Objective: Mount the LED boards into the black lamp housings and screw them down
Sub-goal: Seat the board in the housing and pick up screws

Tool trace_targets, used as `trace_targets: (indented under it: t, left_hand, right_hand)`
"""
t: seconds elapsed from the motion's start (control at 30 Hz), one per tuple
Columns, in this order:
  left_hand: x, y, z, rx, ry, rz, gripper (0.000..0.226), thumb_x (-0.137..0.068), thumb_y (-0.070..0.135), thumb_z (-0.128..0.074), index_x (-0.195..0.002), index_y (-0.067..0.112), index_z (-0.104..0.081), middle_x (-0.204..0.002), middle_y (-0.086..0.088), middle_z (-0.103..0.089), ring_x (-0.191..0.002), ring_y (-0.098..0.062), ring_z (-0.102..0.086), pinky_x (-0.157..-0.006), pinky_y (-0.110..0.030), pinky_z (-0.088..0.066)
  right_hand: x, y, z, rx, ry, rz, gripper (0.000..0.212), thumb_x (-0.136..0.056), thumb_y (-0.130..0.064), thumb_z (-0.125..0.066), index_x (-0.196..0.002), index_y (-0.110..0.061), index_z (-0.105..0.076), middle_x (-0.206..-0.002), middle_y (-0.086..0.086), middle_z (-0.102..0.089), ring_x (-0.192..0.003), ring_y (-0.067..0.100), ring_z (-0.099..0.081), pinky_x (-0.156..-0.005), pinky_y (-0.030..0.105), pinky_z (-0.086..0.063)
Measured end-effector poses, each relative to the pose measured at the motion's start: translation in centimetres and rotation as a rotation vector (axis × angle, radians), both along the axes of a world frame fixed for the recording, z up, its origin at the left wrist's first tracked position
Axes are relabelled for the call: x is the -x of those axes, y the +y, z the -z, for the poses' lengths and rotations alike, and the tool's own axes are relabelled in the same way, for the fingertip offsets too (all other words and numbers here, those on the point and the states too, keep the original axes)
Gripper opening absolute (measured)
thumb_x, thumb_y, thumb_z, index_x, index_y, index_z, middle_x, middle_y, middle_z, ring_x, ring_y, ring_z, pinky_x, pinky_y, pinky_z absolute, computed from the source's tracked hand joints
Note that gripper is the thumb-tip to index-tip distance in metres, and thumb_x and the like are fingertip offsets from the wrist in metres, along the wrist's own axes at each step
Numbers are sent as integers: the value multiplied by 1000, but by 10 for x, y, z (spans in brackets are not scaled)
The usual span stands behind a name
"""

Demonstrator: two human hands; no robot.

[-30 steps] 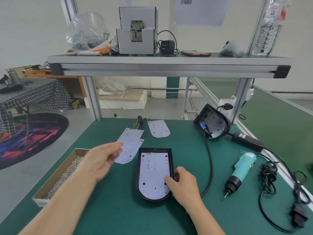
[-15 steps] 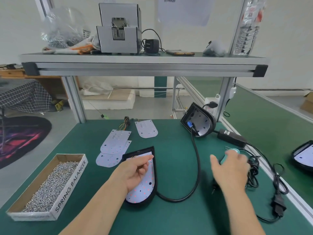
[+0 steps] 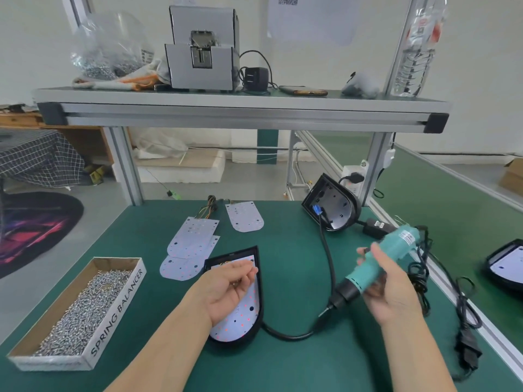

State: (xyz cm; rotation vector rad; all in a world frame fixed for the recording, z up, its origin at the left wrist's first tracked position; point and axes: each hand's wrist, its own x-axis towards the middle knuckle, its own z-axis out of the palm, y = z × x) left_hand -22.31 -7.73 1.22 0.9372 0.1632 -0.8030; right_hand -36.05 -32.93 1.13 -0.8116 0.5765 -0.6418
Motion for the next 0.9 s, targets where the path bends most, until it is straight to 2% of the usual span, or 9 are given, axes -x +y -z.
trace_targets:
  t: [0.07, 0.17, 0.27, 0.37, 0.63, 0.77, 0.9]
  left_hand:
    - [2, 0, -2, 7, -4, 18, 11, -94, -8, -55, -90, -9, -65, -73, -16, -69, -67, -15, -61, -52, -14, -55]
    - [5, 4, -5, 30, 8, 35, 14, -92, -11, -55, -85, -10, -67, -75, -18, -70, -61, -15, -65, -51, -15, -55]
    - [7, 8, -6, 30, 10, 32, 27, -91, -15, -54, -72, -9, -72, -76, -21, -70, -57, -18, -66, -49, -18, -56]
    - [10, 9, -7, 9, -8, 41, 20, -90, -14, -55, -77, -7, -69, -75, -20, -68, -56, -18, -66, -49, -18, -55]
    - [9, 12, -10, 66, -23, 93, 10, -69, -10, -65, -71, -3, -72, -76, -20, -68, -57, -18, -66, -49, -18, -55]
    - [8, 12, -8, 74, -12, 85, 10, -68, -10, -65, -75, -4, -70, -77, -20, -68, -58, -19, -66, -48, -18, -54]
    - [9, 11, -8, 60, -11, 76, 10, -68, -10, -65, -69, -4, -72, -75, -21, -68, -57, -19, -66, -48, -18, -54]
  right_hand:
    - [-6, 24, -15, 33, -178, 19, 7, -84, -29, -73, -89, -25, -73, -84, -2, -73, -64, 8, -63, -60, 21, -55]
    - [-23, 55, -39, 111, -297, 110, 19, -87, -22, -71, -71, -27, -78, -75, -5, -70, -59, 5, -59, -58, 16, -51]
    - [-43, 80, -62, 89, -327, 228, 8, -86, -13, -72, -81, -17, -67, -61, -9, -65, -53, 4, -57, -50, 15, -47]
    - [-64, 94, -73, 69, -329, 334, 20, -88, -9, -72, -85, -18, -54, -53, -13, -60, -49, 4, -54, -48, 17, -45]
    - [-84, 113, -70, 182, -282, 373, 16, -76, -21, -74, -76, -20, -58, -56, -3, -55, -52, 10, -51, -54, 21, -43]
    - [-86, 111, -67, 198, -257, 392, 17, -78, -20, -74, -76, -21, -58, -56, -2, -56, -53, 11, -52, -56, 25, -44]
    - [-88, 110, -63, 213, -246, 388, 17, -80, -19, -74, -76, -21, -58, -57, -1, -56, -54, 12, -52, -61, 29, -44]
